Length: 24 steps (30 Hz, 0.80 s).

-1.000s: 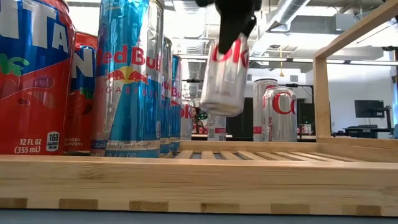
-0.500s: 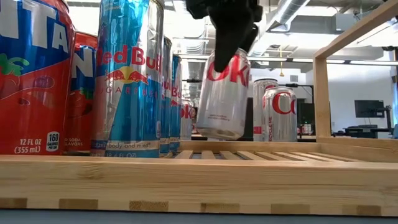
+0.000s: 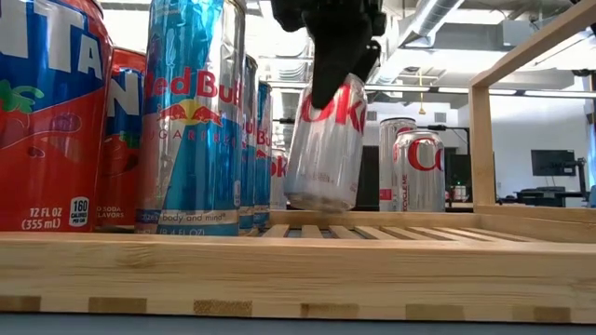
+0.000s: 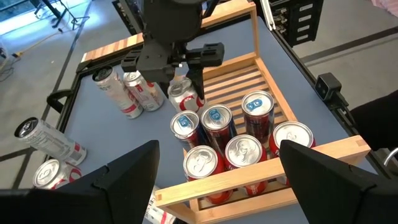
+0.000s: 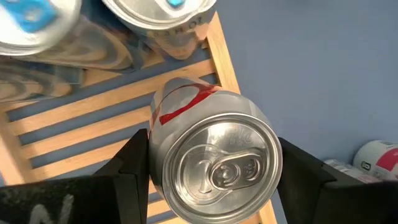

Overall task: Place canned beverage on shelf
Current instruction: Put the middle red-silver soda can on the shelf

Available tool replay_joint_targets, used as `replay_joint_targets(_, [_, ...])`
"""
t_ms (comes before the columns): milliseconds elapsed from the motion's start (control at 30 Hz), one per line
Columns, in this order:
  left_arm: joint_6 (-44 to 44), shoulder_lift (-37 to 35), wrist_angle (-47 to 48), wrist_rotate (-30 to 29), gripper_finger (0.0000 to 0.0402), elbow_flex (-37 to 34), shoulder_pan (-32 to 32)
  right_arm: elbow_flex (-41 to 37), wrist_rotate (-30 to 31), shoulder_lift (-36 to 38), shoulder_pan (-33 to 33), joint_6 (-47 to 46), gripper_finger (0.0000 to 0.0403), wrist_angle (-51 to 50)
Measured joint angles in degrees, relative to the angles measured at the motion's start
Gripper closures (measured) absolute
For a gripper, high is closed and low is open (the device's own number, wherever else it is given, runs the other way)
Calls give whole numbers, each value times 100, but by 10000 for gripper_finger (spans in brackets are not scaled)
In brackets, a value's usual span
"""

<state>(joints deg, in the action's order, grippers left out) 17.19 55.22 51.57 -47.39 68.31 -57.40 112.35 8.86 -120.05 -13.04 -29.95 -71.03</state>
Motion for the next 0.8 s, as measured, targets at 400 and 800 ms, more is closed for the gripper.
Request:
replay_joint_targets(400, [0,0,-2,2,81,0,1,-4,7,-44,0,51,174,-2])
replay_joint_targets(800, [-2,0,6,2,81,0,1,9,94,-213,-46,348,174,164])
